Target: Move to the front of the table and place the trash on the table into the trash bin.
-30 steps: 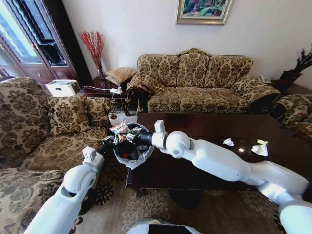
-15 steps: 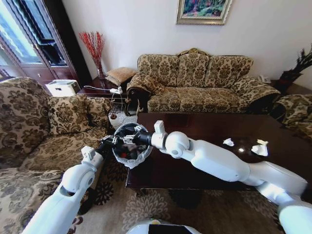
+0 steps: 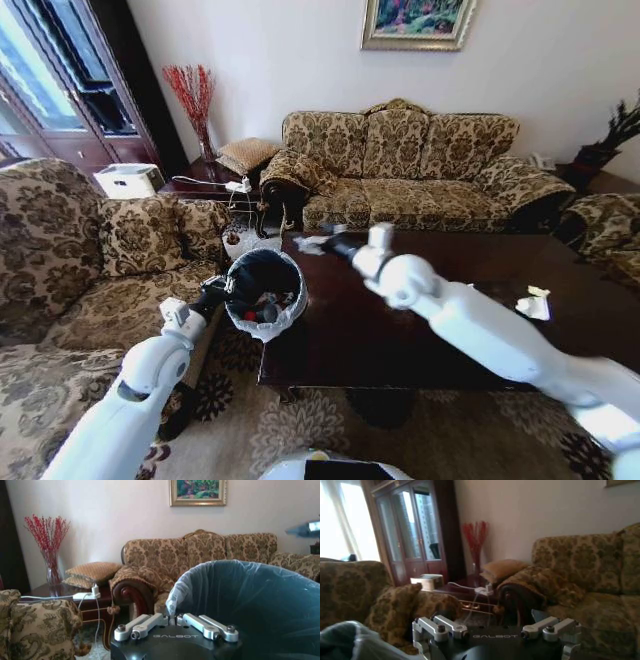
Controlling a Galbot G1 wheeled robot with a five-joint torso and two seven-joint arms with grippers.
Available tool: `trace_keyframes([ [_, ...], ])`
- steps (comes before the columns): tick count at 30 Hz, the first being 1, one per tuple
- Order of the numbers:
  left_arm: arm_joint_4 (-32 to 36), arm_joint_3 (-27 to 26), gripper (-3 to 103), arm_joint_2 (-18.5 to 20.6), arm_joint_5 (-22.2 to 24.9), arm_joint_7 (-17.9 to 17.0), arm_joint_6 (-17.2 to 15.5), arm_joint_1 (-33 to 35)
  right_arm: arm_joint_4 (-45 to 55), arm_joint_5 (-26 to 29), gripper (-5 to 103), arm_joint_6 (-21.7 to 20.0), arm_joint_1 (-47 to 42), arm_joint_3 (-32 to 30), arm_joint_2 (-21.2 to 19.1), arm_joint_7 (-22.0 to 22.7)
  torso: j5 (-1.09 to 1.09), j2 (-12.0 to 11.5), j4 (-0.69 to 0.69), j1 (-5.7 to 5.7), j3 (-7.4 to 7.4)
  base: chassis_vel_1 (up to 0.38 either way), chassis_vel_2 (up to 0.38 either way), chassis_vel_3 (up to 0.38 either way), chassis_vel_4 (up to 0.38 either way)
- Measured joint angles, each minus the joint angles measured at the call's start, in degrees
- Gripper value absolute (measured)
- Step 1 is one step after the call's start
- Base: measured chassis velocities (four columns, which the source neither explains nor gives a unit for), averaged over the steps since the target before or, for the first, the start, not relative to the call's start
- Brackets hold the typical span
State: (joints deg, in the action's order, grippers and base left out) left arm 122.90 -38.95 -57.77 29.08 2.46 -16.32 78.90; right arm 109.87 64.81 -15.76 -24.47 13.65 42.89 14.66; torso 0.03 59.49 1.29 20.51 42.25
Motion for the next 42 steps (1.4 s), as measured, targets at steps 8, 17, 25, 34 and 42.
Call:
trace_keyframes([
  [8,-0.02,-0.16,3,0.07,-0.01,-0.07,0.00,0.18,-13.19,-9.14,100,1.96,-13.80,-9.69,-3.72,-5.88,-0.01,0.00,-0.02,0.00,0.00,0.000,0.000,0.000,0.000],
  [17,0.00,0.06,3,-0.50,-0.29,-0.34,-0.02,0.90,-17.52,-12.37,100,4.61,-17.77,-12.61,-0.70,-7.82,-0.02,0.00,0.04,0.00,0.00,0.000,0.000,0.000,0.000],
  [25,0.13,0.30,3,-0.49,-0.38,-0.35,-0.02,0.82,-19.18,-14.39,100,6.30,-20.49,-15.34,-0.49,-9.87,-0.01,0.00,0.00,0.00,0.00,0.000,0.000,0.000,0.000],
  [34,0.82,0.05,3,-0.73,-0.53,-0.34,0.00,1.47,-18.20,-14.93,100,6.10,-21.95,-15.66,-0.34,-9.15,-0.03,0.02,0.01,-0.01,-0.01,-0.028,0.027,0.025,-0.036],
  [42,1.57,-0.37,3,-0.86,-0.54,-0.35,0.32,1.92,-16.38,-15.87,100,4.59,-25.25,-15.79,-0.20,-6.68,-0.03,0.00,0.02,0.06,0.02,-0.095,0.093,0.090,-0.092],
])
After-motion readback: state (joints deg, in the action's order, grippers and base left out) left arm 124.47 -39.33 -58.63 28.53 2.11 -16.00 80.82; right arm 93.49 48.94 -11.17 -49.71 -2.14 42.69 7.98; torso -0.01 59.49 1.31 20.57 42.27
